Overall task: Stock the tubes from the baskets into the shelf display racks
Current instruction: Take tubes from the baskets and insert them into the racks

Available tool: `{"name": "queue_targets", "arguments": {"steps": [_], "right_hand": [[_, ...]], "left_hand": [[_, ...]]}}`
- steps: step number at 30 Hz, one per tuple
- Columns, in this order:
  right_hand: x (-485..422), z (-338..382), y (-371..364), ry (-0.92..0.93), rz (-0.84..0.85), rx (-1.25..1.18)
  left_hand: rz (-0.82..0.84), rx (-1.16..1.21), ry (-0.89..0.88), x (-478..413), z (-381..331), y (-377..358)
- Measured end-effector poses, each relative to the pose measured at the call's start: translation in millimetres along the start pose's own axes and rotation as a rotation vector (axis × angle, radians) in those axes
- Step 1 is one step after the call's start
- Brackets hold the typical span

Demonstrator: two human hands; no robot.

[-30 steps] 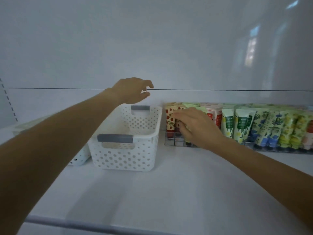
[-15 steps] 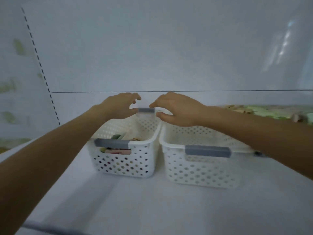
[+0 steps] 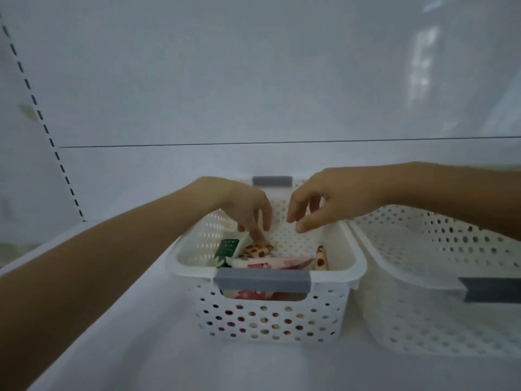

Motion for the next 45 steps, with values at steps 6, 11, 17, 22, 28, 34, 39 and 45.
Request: {"name": "queue_targets", "arguments": {"steps": [6, 11, 17, 22, 28, 34, 39, 45], "right_hand": [[-15, 0, -2, -0.062, 0.275, -0.025], [-31, 0, -13, -0.109, 0.521, -0.018], [-37, 3, -26, -0.137, 0.604, 0.028], [-33, 10, -14, -0.039, 0.434, -0.111], [-21, -6, 15, -0.052, 0.088, -0.749], [21, -41, 43, -0.116, -0.309, -1.004], [69, -65, 62, -0.084, -0.615, -1.047], [140, -100, 71, -0.072, -0.759, -0.967]], "left_hand": [[0.142, 0.045, -0.008, -17, 2, -8], [0.209, 0.186, 0.010, -24, 4, -13], [0.047, 0.342, -0.058, -24, 3, -9], [-0.448, 0.353, -0.122, -15, 4, 12], [-0.797, 0.733, -0.143, -2, 13, 23], [-0.850, 0.893, -0.061, 11, 10, 42], [-1.091, 0.912, -0.064, 25, -26, 89], [-1.190, 0.960, -0.099, 17, -107, 140]]}}
Point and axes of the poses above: each hand's wrist, its own x-axis away from the middle knuckle, its own y-axis out of the back of the hand, z = x × y, the point moved 3 cm from there along -x, towards the middle knuckle, and after that the axes turned 8 degrees about -x, right-handed, at the moved point
